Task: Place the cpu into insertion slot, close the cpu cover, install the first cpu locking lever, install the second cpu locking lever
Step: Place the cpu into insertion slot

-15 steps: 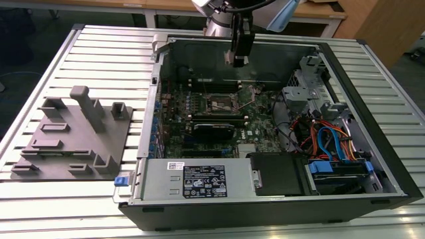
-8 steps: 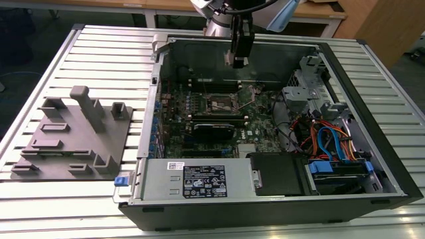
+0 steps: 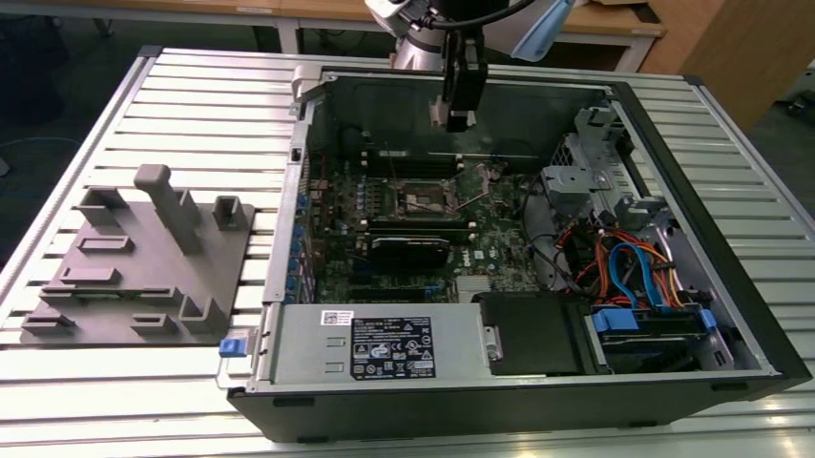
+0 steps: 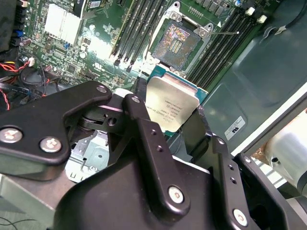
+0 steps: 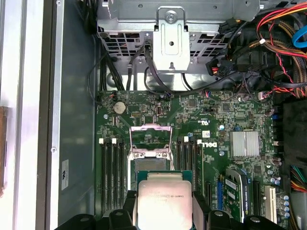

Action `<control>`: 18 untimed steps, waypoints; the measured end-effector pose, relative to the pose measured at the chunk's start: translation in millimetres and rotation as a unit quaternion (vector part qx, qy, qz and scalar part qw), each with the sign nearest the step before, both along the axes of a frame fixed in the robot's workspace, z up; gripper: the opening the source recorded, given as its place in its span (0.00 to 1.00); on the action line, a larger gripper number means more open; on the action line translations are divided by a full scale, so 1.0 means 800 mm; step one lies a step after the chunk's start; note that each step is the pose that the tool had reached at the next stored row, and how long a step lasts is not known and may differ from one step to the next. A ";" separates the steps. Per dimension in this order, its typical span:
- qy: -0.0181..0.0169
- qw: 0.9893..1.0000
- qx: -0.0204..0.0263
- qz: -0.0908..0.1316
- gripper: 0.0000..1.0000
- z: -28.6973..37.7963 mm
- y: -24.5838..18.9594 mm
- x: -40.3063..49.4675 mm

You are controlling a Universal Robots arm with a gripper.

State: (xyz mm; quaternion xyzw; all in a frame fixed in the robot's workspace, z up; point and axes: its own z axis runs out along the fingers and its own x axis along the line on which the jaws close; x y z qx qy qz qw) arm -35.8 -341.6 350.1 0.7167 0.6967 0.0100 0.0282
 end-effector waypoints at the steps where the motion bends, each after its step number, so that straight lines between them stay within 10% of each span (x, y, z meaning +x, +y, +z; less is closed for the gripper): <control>1: 0.000 1.000 0.000 0.000 0.54 0.0000 0.0000 0.000; 18: 0.000 1.000 -0.001 0.000 0.54 -0.0200 0.0000 0.000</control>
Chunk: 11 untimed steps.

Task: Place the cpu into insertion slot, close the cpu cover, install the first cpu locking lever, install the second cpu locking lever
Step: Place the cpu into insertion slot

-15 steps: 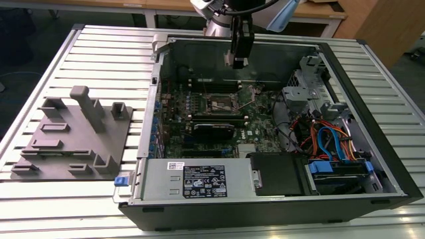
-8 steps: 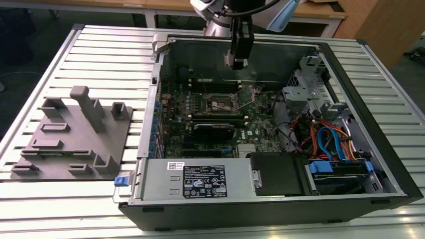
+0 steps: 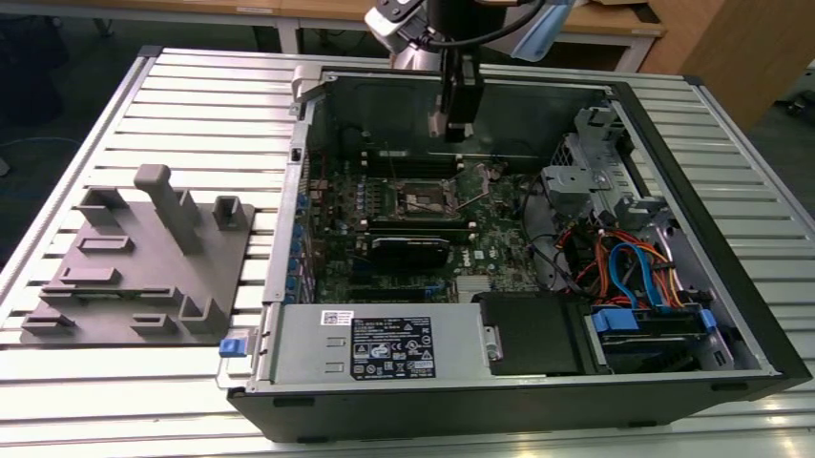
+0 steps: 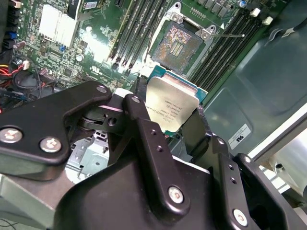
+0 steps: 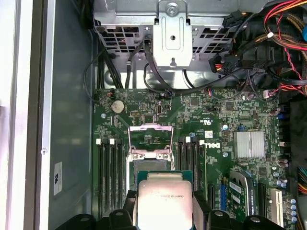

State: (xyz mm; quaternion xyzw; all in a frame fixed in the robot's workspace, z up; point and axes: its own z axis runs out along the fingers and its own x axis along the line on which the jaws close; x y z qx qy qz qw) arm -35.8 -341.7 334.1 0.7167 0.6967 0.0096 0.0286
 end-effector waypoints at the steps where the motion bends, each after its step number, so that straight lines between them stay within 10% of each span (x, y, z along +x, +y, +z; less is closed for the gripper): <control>1: 0.000 1.000 0.000 0.000 0.54 -0.0006 0.0000 0.000; 11: 0.000 1.000 0.000 0.000 0.54 -0.0052 0.0000 0.000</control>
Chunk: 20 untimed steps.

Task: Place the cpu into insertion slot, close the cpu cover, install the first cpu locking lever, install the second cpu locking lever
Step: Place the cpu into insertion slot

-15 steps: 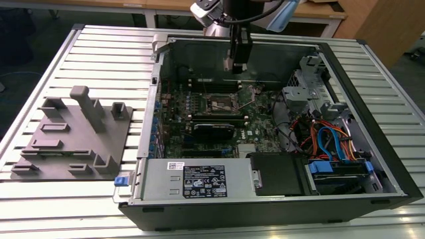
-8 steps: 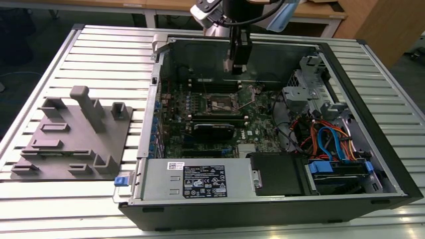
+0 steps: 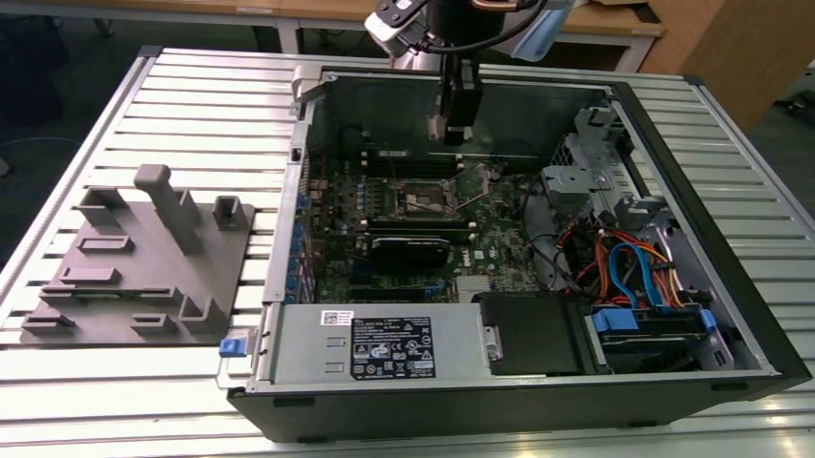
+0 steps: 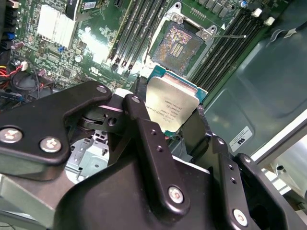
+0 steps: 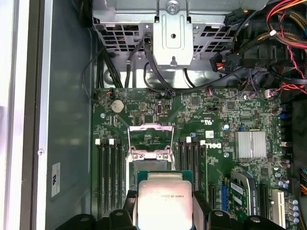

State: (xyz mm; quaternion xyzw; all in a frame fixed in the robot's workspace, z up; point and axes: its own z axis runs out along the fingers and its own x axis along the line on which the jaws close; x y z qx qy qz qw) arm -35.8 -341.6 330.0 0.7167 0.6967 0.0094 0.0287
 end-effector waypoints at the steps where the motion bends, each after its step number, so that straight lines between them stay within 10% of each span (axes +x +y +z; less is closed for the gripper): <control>1: 0.000 1.000 0.000 0.000 0.54 -0.0002 0.0000 0.000; 20: 0.000 1.000 0.000 0.000 0.54 -0.0112 0.0000 0.000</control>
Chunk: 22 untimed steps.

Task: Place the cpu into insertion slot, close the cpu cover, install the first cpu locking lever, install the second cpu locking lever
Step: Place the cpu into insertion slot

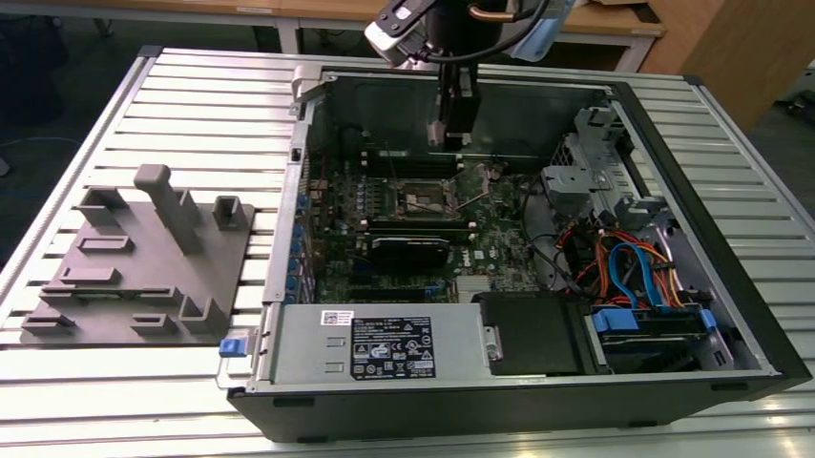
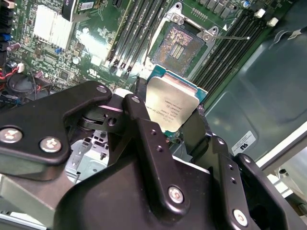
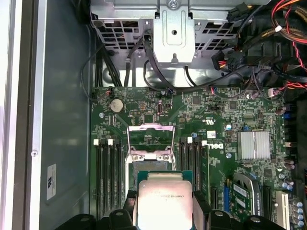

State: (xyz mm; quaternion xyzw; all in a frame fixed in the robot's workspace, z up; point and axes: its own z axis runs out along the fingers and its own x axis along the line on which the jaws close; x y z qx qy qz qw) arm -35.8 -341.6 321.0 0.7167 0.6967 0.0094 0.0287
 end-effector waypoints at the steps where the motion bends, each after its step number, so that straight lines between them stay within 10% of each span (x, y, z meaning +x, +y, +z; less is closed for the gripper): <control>1: 0.000 1.000 0.000 0.000 0.54 -0.0009 0.0000 0.000; 22: 0.000 1.000 0.000 0.000 0.54 -0.0089 0.0000 0.000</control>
